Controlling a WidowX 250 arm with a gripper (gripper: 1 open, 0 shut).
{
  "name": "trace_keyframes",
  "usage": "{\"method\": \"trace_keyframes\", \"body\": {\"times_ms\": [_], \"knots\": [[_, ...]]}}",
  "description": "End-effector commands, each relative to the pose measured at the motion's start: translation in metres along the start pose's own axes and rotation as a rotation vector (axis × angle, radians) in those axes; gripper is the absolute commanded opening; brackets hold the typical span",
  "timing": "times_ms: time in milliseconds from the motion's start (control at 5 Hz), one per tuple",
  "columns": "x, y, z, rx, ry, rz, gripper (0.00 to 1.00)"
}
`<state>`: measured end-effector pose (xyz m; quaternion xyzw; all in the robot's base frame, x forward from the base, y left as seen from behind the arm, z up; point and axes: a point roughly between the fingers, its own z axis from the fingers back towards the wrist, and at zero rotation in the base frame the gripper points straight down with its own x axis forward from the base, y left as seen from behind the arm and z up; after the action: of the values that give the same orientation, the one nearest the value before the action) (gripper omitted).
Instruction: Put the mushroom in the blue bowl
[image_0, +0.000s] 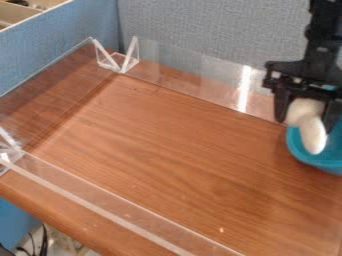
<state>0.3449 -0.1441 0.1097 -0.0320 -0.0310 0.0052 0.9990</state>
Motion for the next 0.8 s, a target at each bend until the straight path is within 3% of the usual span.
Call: {"method": "trace_keyframes", "body": {"times_ms": [0, 600], "knots": [[0.0155, 0.0031, 0.0251, -0.018, -0.074, 0.006, 0.0], [0.022, 0.0049, 0.0273, -0.003, -0.081, -0.028, 0.0]]}}
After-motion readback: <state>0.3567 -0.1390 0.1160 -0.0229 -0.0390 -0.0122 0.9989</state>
